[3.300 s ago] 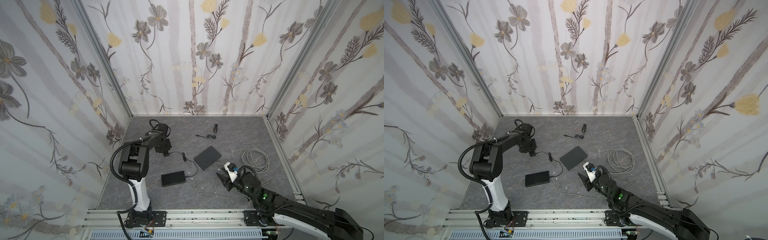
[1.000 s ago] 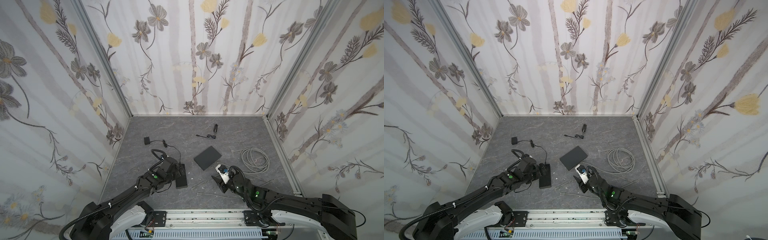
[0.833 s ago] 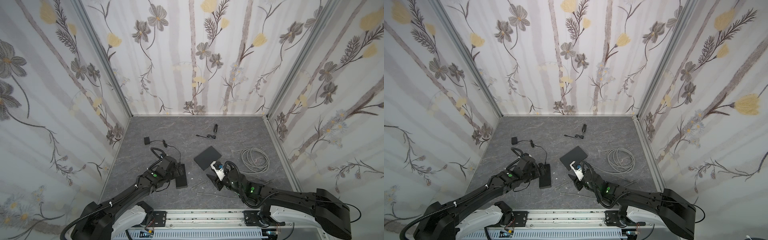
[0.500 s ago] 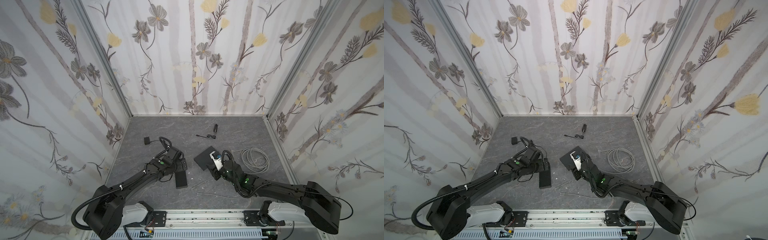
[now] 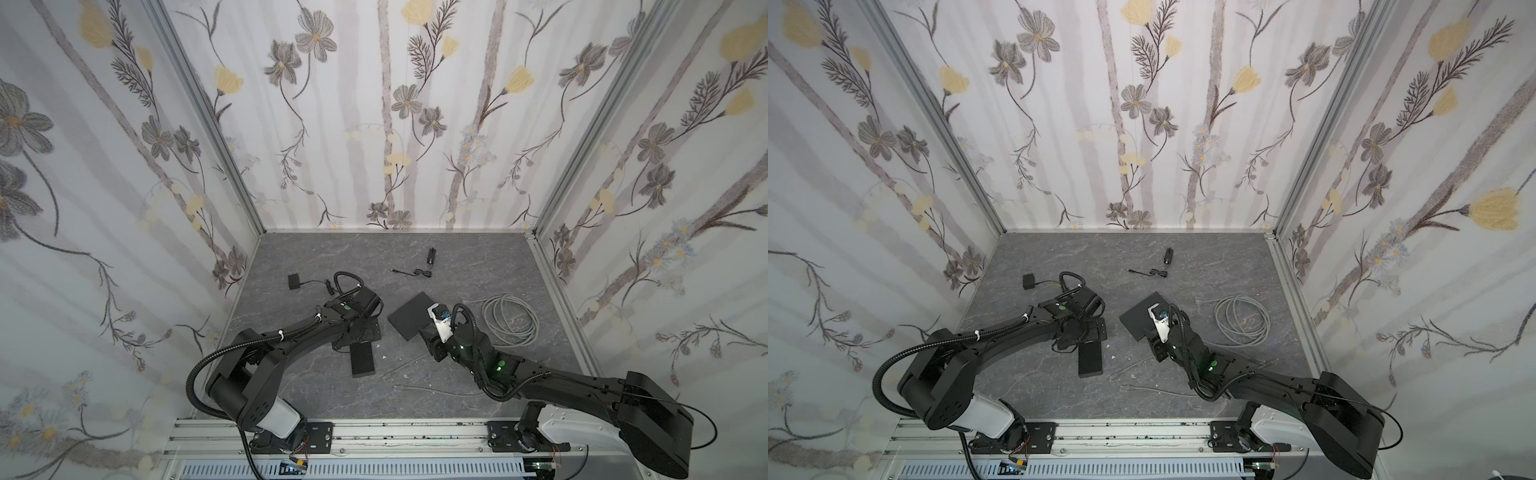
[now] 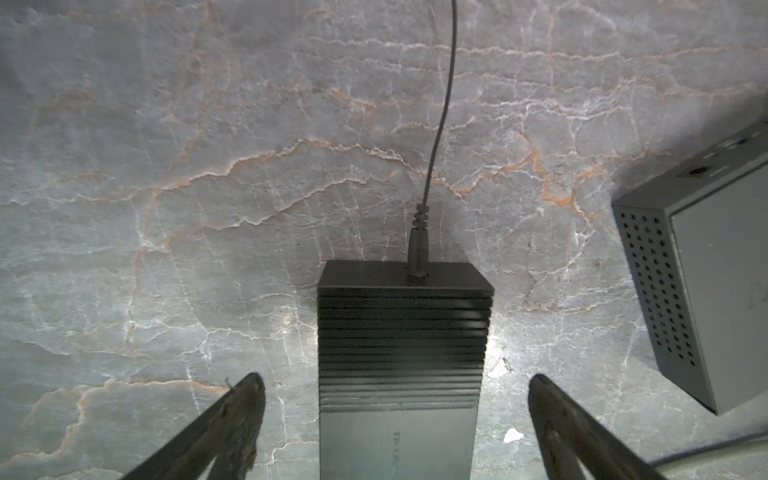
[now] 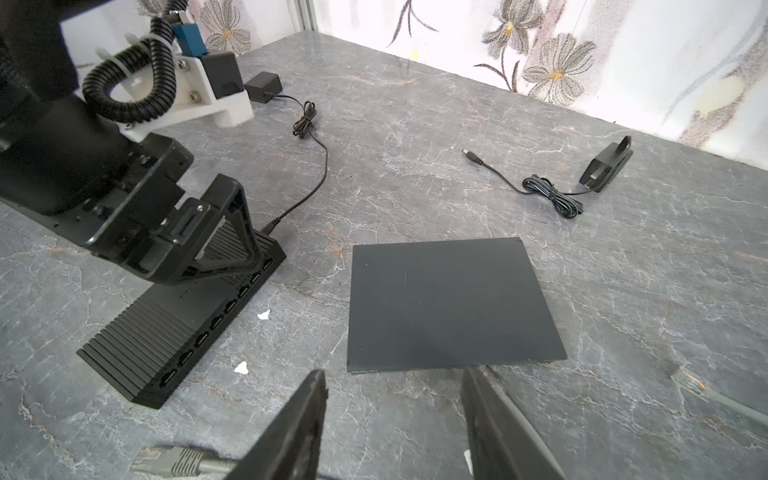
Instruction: Insert the plug into the switch port
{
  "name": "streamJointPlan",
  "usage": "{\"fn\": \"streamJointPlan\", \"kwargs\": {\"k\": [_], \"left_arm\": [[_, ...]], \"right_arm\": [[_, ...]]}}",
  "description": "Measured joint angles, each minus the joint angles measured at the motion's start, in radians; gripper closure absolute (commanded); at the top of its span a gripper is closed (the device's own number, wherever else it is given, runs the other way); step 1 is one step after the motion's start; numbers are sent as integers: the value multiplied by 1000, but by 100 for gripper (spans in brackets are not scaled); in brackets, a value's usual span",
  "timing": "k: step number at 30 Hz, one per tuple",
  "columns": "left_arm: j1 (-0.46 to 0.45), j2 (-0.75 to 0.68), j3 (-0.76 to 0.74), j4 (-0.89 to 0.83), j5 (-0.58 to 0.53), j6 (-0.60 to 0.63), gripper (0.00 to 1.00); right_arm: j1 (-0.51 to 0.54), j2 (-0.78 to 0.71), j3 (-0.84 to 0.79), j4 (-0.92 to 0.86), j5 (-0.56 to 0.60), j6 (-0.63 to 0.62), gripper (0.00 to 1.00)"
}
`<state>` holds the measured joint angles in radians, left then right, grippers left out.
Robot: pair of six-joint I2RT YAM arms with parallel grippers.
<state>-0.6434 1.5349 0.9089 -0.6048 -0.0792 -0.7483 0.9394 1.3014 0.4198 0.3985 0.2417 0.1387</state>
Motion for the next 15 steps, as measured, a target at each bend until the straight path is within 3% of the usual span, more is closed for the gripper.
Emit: {"fn": "streamJointPlan", "kwargs": {"k": [10,15], "left_arm": [[-10,72,-30,6,-3,14,6],[3,71,-44,26,-11,17,18]], "right_arm": [[95,10,16,-12,117,-31,46],[114,22,24,-42,168,-52,47]]}}
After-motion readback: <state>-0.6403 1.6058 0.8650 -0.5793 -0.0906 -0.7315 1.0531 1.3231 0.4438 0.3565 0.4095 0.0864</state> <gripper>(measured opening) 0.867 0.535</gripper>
